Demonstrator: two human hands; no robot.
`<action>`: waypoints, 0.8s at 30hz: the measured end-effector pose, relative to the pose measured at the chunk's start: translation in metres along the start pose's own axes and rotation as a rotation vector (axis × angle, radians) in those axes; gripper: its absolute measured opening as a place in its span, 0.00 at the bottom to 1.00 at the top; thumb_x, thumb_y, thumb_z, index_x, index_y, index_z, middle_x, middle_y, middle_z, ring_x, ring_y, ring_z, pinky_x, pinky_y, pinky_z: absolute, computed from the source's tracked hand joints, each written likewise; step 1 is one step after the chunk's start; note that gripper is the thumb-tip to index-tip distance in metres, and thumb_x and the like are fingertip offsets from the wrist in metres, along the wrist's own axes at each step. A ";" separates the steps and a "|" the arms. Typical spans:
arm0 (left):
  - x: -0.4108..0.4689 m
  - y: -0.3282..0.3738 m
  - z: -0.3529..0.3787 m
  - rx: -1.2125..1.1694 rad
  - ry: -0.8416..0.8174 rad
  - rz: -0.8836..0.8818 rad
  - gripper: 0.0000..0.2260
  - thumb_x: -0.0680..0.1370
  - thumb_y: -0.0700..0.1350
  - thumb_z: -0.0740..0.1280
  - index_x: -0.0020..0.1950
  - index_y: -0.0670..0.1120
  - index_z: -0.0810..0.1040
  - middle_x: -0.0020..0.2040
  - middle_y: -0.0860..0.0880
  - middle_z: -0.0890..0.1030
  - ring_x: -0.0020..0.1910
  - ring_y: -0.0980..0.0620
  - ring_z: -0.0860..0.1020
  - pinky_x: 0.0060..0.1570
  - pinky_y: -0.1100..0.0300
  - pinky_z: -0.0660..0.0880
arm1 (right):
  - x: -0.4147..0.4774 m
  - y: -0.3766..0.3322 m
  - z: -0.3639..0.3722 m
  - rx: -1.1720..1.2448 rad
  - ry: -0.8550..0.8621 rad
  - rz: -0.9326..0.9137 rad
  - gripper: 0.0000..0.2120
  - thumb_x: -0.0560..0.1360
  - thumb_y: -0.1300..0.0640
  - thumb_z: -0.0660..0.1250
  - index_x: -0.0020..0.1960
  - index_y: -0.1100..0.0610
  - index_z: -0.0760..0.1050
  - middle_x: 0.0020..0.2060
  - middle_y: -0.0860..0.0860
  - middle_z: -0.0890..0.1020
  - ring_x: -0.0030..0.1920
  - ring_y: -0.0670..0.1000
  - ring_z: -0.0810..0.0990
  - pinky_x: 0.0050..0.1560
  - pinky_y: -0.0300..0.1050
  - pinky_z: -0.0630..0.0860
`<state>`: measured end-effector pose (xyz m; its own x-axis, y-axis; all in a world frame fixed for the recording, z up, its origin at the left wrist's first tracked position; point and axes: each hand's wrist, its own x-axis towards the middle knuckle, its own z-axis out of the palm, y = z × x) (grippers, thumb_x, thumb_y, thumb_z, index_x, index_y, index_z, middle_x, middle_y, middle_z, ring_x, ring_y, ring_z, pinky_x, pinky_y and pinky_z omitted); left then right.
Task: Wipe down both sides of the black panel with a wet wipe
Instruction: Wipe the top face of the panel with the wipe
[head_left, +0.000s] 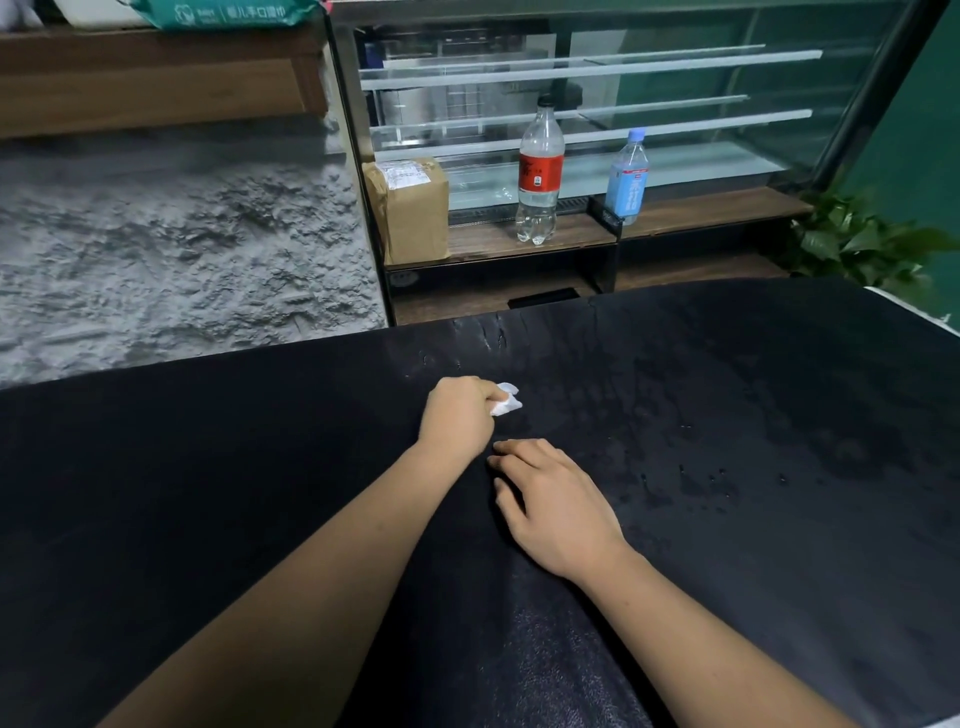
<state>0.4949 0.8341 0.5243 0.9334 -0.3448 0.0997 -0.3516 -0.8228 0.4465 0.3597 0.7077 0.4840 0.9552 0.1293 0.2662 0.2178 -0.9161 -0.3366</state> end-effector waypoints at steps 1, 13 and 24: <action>0.001 0.006 0.003 -0.012 -0.022 0.005 0.19 0.82 0.35 0.65 0.65 0.54 0.85 0.62 0.48 0.84 0.60 0.46 0.82 0.62 0.54 0.78 | 0.000 0.000 -0.001 0.002 -0.002 -0.002 0.21 0.84 0.46 0.55 0.70 0.49 0.78 0.69 0.41 0.76 0.69 0.43 0.71 0.72 0.40 0.67; 0.006 0.034 0.016 -0.203 -0.141 0.076 0.08 0.78 0.42 0.73 0.50 0.54 0.90 0.51 0.56 0.86 0.51 0.56 0.82 0.52 0.65 0.76 | 0.000 0.000 -0.003 0.041 0.037 -0.020 0.16 0.82 0.50 0.57 0.66 0.46 0.77 0.63 0.41 0.77 0.61 0.46 0.73 0.65 0.41 0.70; 0.010 0.003 0.003 -0.009 -0.011 0.075 0.06 0.79 0.43 0.71 0.47 0.51 0.88 0.52 0.53 0.84 0.50 0.50 0.82 0.55 0.53 0.80 | -0.001 0.003 0.001 0.013 0.017 -0.004 0.21 0.84 0.47 0.55 0.70 0.49 0.79 0.69 0.40 0.77 0.70 0.41 0.70 0.72 0.39 0.67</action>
<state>0.5029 0.8261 0.5238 0.9037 -0.4100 0.1231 -0.4195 -0.7907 0.4460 0.3597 0.7056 0.4817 0.9506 0.1265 0.2833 0.2247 -0.9105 -0.3473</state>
